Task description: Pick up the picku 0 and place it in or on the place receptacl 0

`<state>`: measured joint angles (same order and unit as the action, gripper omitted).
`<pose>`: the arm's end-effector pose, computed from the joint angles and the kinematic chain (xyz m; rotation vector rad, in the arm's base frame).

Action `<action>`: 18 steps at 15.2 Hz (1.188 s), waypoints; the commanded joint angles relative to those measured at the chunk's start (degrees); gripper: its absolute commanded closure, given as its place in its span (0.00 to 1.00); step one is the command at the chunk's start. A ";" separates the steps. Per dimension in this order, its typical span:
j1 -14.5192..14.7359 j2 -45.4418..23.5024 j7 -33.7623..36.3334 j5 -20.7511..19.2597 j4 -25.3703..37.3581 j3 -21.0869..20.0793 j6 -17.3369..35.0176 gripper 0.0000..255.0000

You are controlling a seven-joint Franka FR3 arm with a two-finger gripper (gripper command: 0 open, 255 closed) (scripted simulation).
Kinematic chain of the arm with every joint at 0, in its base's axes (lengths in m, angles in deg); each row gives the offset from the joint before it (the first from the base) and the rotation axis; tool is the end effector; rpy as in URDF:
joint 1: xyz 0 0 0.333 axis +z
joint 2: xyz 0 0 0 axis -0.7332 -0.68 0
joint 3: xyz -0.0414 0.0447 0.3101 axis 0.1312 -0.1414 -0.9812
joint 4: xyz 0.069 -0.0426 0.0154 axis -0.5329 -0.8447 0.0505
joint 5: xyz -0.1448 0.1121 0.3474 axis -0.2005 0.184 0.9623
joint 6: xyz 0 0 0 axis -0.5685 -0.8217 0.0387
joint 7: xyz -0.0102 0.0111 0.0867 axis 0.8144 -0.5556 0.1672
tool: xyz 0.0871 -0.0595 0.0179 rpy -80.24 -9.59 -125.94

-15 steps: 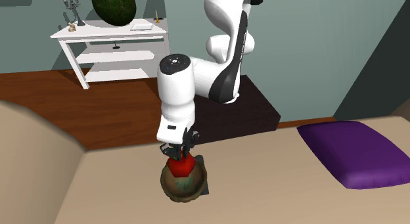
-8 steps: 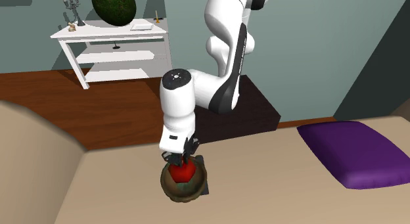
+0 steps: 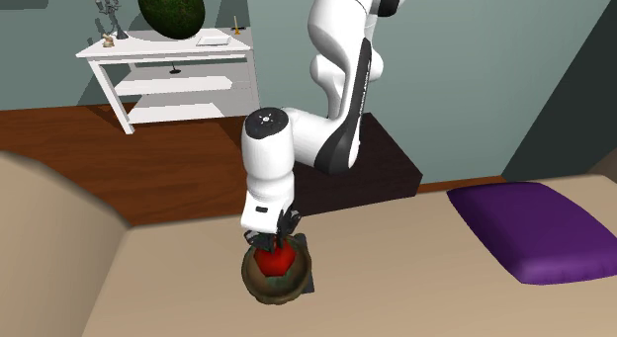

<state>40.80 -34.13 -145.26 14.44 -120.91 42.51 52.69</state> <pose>0.5048 -0.3241 0.2698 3.0487 0.6008 -0.0305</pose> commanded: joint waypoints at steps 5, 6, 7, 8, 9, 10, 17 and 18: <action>0.01 0.02 0.01 0.00 0.01 0.00 0.01 0.00; 0.01 0.02 0.01 0.00 0.01 0.00 0.01 0.00; 0.46 1.40 0.60 -0.91 0.24 0.54 -1.47 0.00; 0.90 2.73 1.19 -1.81 0.55 1.03 -2.98 0.00; 1.30 4.02 1.76 -2.68 0.94 1.47 -4.52 0.00; 1.59 5.00 2.21 -3.34 1.31 1.78 -5.75 0.00; 1.58 5.00 2.21 -3.35 1.31 1.78 -5.75 0.00; 1.58 5.00 2.21 -3.34 1.30 1.77 -5.74 0.00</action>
